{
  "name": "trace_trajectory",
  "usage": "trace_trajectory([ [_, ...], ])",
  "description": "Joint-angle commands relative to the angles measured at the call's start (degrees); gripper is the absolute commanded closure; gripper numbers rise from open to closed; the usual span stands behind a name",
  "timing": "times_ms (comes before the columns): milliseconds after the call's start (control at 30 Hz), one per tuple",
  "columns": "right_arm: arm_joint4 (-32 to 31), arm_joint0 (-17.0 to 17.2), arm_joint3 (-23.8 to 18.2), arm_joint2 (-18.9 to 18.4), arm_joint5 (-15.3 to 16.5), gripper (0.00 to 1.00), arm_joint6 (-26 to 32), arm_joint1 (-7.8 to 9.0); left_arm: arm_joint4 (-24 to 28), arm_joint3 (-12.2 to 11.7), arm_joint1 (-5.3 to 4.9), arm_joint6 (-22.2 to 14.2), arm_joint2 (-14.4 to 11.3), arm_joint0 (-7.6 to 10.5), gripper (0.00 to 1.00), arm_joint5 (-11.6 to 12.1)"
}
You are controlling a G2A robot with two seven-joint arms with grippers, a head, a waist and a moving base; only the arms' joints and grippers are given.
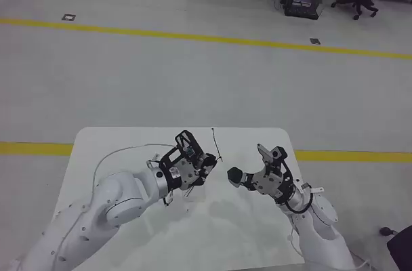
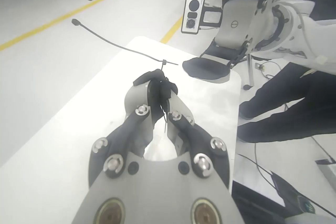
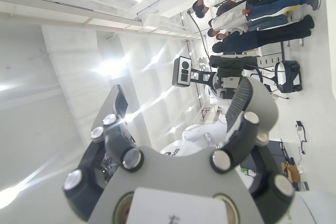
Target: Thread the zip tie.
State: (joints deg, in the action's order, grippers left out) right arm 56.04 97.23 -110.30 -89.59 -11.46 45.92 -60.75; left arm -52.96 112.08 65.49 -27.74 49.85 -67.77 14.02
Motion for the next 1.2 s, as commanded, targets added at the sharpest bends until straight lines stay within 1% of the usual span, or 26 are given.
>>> trace_trajectory([
  [0,0.0,0.1,-0.2,0.6,-0.3,0.00,-0.9,-0.08,-1.7,0.2,-0.06,1.1,-0.1,-0.61,1.00,-0.4],
  [67,0.0,0.2,-0.5,0.8,-0.2,0.00,-2.1,-0.16,-2.5,0.4,-0.07,1.9,-0.2,-1.06,1.00,-0.8],
  [367,-0.3,0.2,-0.7,0.8,0.0,0.00,-2.5,-0.18,-2.5,0.4,-0.07,1.9,-0.2,-1.06,1.00,-0.8],
  [433,-0.5,0.0,-1.0,1.3,0.6,0.00,-3.5,-0.30,-2.6,0.3,-0.04,2.4,-0.3,-1.25,1.00,-0.9],
  [600,-0.9,-0.7,-0.9,2.0,1.5,0.00,-4.2,-0.46,-5.8,0.4,-0.02,2.6,-0.7,-1.16,1.00,-1.8],
  [667,-0.9,-1.0,-0.9,2.3,1.5,0.00,-4.6,-0.54,-6.0,0.5,0.03,2.7,-0.8,-1.17,1.00,-1.9],
  [733,-1.0,-1.4,-0.8,2.7,1.5,0.37,-5.1,-0.60,-6.3,0.5,0.04,2.5,-0.9,-1.10,1.00,-1.9],
  [800,-1.1,-1.7,-0.7,3.1,1.5,0.51,-5.5,-0.68,-6.3,0.4,0.07,2.5,-0.9,-1.11,1.00,-2.0],
  [833,-1.1,-1.8,-0.7,3.2,1.5,0.54,-5.6,-0.71,-6.4,0.4,0.09,2.6,-0.9,-1.11,1.00,-2.0],
  [900,-1.3,-2.0,-0.6,3.6,1.4,0.56,-6.0,-0.78,-6.4,0.4,0.14,2.7,-1.1,-1.10,1.00,-2.0],
  [967,-1.3,-2.1,-0.5,4.0,1.1,0.60,-6.2,-0.83,-6.4,0.3,0.20,2.8,-1.2,-1.05,1.00,-2.1],
  [1167,-1.0,-2.1,-0.4,4.5,0.6,0.62,-6.4,-0.95,-6.4,0.1,0.36,3.1,-1.4,-0.76,1.00,-2.1],
])
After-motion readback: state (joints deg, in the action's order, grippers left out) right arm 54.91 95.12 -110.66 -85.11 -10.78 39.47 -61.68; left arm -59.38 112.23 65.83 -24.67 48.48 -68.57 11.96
